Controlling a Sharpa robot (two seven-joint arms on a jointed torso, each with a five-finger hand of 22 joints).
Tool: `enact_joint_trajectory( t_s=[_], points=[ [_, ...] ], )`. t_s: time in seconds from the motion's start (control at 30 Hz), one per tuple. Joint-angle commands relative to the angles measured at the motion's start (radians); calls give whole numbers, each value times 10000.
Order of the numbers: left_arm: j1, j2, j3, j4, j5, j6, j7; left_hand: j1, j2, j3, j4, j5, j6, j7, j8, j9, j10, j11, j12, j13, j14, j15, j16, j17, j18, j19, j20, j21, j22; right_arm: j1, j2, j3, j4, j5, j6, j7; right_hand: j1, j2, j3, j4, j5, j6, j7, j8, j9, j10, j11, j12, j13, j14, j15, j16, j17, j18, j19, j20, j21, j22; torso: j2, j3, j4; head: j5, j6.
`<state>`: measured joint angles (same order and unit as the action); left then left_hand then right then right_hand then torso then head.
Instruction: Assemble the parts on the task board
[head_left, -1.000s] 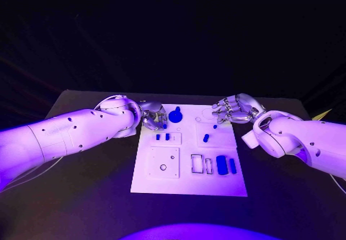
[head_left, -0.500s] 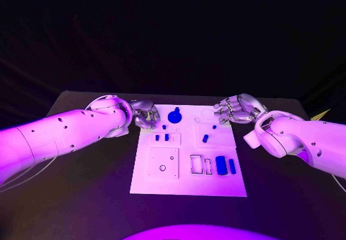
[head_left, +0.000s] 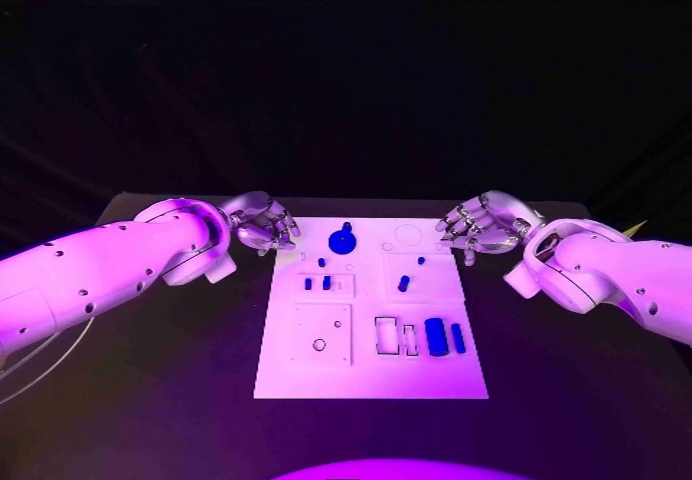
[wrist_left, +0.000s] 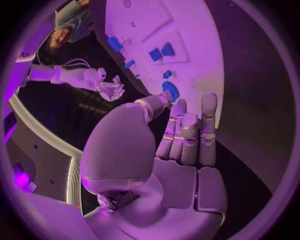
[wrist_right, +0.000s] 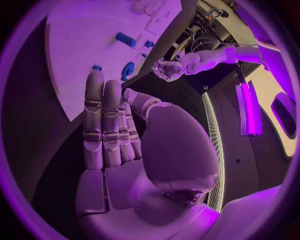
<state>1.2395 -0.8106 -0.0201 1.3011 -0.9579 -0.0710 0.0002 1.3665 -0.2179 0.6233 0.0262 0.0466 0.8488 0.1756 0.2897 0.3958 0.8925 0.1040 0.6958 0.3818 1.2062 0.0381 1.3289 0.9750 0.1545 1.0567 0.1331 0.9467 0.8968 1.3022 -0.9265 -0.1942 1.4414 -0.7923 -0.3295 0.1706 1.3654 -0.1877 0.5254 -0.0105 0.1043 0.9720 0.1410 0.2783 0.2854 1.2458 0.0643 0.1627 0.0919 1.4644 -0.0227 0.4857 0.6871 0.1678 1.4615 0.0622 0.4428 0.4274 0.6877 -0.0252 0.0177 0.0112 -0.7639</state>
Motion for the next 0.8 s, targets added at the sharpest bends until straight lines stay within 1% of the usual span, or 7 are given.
enact_joint_trajectory(
  t_s=[0.03, 0.1, 0.17, 0.3, 0.4, 0.53, 0.8],
  points=[
    [4, -232, 19, 271, 4010, -406, 851, 19, 126, -1, -51, 68, -83, 20, 248, 113, -151, 16, 307, 139, 58, 2, 51, 11, 143, 113, -10, 8, 55, 67, -82, 13, -60, -2388, 710, -485, -170, -125, 145, 23, 40, 90, -7, -97, 76, 131, -38, -133, 148, 220, -18, 910, 727, -268, 115, -73, 1539, 1507, 11, -19, -24, -275, 147],
    [-1, -408, 22, 479, 5517, -352, 1202, 33, 155, 21, -54, 66, -160, 29, 349, 159, -273, 28, 383, 165, 54, 5, 56, 1, 125, 183, -10, 66, 114, 97, -116, 20, -92, -3099, 651, -741, -399, -240, 180, 124, 37, 74, 9, -163, 147, 41, 4, -280, 247, 329, -1, 2474, 1931, -452, 179, -96, 3044, 3013, 13, -21, -26, -358, 240],
    [-10, -554, 23, 683, 6563, -273, 1531, 20, 157, 26, -50, 64, -226, 47, 428, 193, -408, 53, 388, 154, 33, 21, 50, -29, 126, 182, -2, 50, 99, 124, -140, 27, -161, -4114, 464, -1112, -521, -311, 224, 190, 26, 36, 22, -212, 203, -190, 36, -446, 296, 456, 22, 3662, 2823, -623, 271, -81, 4272, 4243, 8, -27, -10, -447, 295],
    [-43, -782, 24, 1037, 7560, -148, 1963, -41, 152, -3, -17, 63, -281, 57, 525, 233, -495, 72, 405, 139, 148, 40, 139, 136, 76, 349, 12, 235, 295, 144, -92, 32, -255, -5346, 70, -1676, -639, -431, 303, 274, -60, -181, 50, -366, 360, -801, 155, -636, 414, 458, 123, 5461, 4097, -847, 231, -56, 6101, 6107, 5, -27, 0, -545, 314],
    [-70, -901, 24, 1228, 7761, -52, 2147, -62, 141, -26, -7, 64, -310, 52, 571, 252, -523, 73, 418, 134, 201, 44, 183, 202, 57, 424, 18, 314, 375, 148, 12, 34, -301, -6055, -183, -2031, -619, -453, 307, 268, -71, -288, 45, -421, 457, -1186, 199, -608, 456, 446, 150, 6046, 4466, -918, 190, -13, 6781, 6810, 12, -19, -8, -571, 317],
    [-108, -999, 24, 1418, 7857, 20, 2318, -84, 141, -55, 6, 64, -349, 39, 656, 285, -560, 67, 444, 123, 378, 43, 323, 441, 3, 630, 23, 547, 610, 148, 194, 35, -366, -6687, -371, -2384, -606, -442, 296, 274, -93, -352, 44, -453, 574, -1491, 220, -458, 516, 449, 178, 6581, 4771, -958, 142, 58, 7363, 7420, 10, -10, 20, -618, 342],
    [-139, -1058, 24, 1544, 7875, 56, 2446, -98, 145, -74, 20, 63, -376, 29, 745, 317, -600, 62, 454, 103, 447, 39, 392, 513, -18, 733, 22, 658, 714, 93, 390, 34, -106, -6900, -127, -2476, -600, -402, 338, 290, -62, -362, 32, -469, 691, -1477, 198, -179, 605, 503, 173, 7188, 5147, -1024, 192, 146, 8090, 8175, 22, -16, -2, -595, 352]
  ],
)
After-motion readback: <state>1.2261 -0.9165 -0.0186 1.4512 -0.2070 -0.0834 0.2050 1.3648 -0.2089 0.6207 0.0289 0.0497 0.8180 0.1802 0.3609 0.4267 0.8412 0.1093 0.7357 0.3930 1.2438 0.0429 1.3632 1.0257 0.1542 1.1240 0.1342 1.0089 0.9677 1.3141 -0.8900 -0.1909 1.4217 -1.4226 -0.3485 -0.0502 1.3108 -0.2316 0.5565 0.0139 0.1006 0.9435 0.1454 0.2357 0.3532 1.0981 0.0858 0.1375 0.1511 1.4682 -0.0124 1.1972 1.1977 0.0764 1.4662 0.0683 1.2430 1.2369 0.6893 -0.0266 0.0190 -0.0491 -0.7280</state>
